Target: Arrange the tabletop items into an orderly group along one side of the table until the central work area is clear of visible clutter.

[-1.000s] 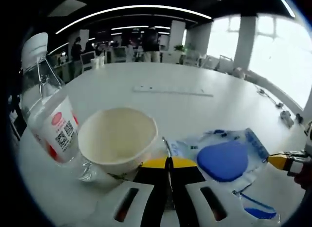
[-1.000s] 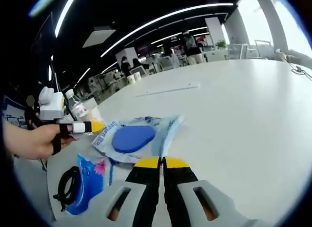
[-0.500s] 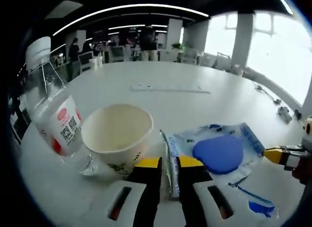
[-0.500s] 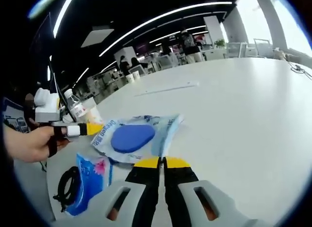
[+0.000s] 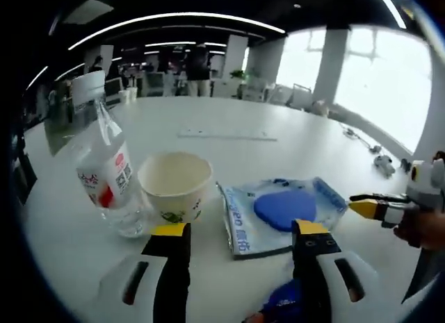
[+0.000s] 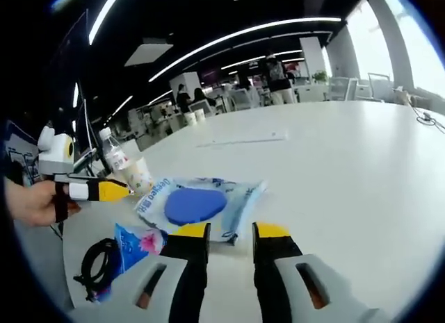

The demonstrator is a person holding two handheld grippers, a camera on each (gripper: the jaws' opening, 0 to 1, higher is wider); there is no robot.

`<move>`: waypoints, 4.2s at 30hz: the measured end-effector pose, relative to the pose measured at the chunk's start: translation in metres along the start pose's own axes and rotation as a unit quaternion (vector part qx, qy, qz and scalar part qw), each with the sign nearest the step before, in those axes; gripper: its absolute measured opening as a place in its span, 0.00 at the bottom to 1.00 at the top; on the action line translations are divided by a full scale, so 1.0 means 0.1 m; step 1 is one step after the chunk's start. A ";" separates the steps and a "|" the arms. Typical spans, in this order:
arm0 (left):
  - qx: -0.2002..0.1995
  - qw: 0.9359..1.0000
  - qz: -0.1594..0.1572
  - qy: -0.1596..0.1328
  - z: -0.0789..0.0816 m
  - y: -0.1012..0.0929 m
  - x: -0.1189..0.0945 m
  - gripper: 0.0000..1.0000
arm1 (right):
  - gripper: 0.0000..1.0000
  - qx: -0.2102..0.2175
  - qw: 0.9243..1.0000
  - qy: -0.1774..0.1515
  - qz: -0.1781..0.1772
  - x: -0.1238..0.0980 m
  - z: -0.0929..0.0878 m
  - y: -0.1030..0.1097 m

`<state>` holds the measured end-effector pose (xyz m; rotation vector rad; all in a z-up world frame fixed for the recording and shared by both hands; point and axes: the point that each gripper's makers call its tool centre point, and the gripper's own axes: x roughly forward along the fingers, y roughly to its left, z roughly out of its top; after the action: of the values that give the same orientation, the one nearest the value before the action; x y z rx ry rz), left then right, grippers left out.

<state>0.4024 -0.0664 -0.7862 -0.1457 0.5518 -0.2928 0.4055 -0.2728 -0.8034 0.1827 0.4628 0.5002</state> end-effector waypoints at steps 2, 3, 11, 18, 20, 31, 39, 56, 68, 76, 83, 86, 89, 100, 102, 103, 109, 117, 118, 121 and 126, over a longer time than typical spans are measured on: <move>-0.006 1.000 -0.005 -0.004 0.02 0.00 -0.04 0.69 | 0.32 0.007 1.000 -0.009 -0.003 -0.04 0.03 0.01; -0.007 1.000 -0.009 -0.007 0.05 -0.01 -0.08 0.73 | 0.36 0.014 1.000 -0.012 -0.003 -0.06 0.04 0.02; -0.034 0.997 -0.061 -0.040 0.34 -0.14 -0.40 0.97 | 0.88 0.035 0.996 -0.072 0.051 -0.30 0.38 0.36; -0.025 0.996 -0.085 -0.019 0.29 -0.15 -0.61 0.97 | 0.97 0.035 0.995 -0.076 0.047 -0.52 0.45 0.43; -0.019 0.996 -0.089 -0.023 0.31 -0.16 -0.70 0.97 | 0.98 0.029 0.996 -0.077 0.042 -0.59 0.45 0.45; -0.013 0.994 -0.103 -0.022 0.30 -0.23 -0.95 0.97 | 0.95 0.043 0.995 -0.091 0.023 -0.95 0.51 0.51; -0.014 0.995 -0.101 -0.012 0.17 -0.36 -1.14 0.96 | 0.93 0.041 0.996 -0.075 0.038 -1.25 0.37 0.57; 0.002 0.994 -0.105 -0.018 0.28 -0.36 -1.47 0.95 | 0.88 0.037 0.997 -0.069 0.025 -1.67 0.26 0.60; 0.037 0.987 -0.154 0.022 0.17 -0.30 -1.40 0.93 | 0.84 0.049 0.997 -0.059 -0.007 -1.69 0.12 0.84; 0.040 0.980 -0.186 0.051 0.01 -0.22 -1.29 0.90 | 0.77 0.090 0.994 -0.042 -0.044 -1.72 -0.08 1.07; 0.058 0.975 -0.187 0.105 -0.39 -0.17 -1.19 0.85 | 0.67 0.128 0.991 -0.006 -0.028 -1.60 -0.30 1.36; 0.057 0.975 -0.187 0.109 -0.45 -0.17 -1.15 0.84 | 0.63 0.160 0.986 0.033 -0.014 -1.45 -0.48 1.42; 0.066 0.974 -0.185 0.113 -0.52 -0.17 -1.07 0.80 | 0.57 0.170 0.984 0.062 0.003 -1.36 -0.58 1.49; 0.057 0.973 -0.152 0.166 -0.90 -0.08 -0.81 0.76 | 0.45 0.155 0.963 0.195 0.103 -0.86 -1.01 2.21; 0.056 0.974 -0.148 0.164 -0.90 -0.08 -0.79 0.75 | 0.45 0.130 0.966 0.209 0.080 -0.78 -1.08 2.17; 0.058 0.974 -0.148 0.163 -0.90 -0.09 -0.79 0.74 | 0.45 0.134 0.966 0.206 0.079 -0.74 -1.08 2.18; 0.050 0.978 -0.148 0.141 -0.88 -0.10 -0.71 0.62 | 0.45 0.138 0.964 0.218 0.068 -0.64 -1.17 2.16; 0.066 0.975 -0.140 0.158 -1.02 -0.10 -0.68 0.50 | 0.36 0.167 0.961 0.213 0.051 -0.53 -1.23 2.12; 0.070 0.974 -0.141 0.160 -1.03 -0.11 -0.69 0.44 | 0.36 0.170 0.960 0.215 0.051 -0.52 -1.24 2.13; 0.107 0.974 -0.126 0.154 -1.04 -0.05 -0.66 0.27 | 0.23 0.168 0.960 0.218 0.047 -0.50 -1.30 2.12; 0.075 0.977 -0.107 0.168 -1.09 0.04 -0.72 0.13 | 0.16 0.196 0.954 0.219 0.057 -0.52 -1.34 2.19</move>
<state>0.2868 -0.0465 -0.8436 -0.0080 0.8489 -0.5734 0.2107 -0.1024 -0.8406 0.4880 0.9906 0.5607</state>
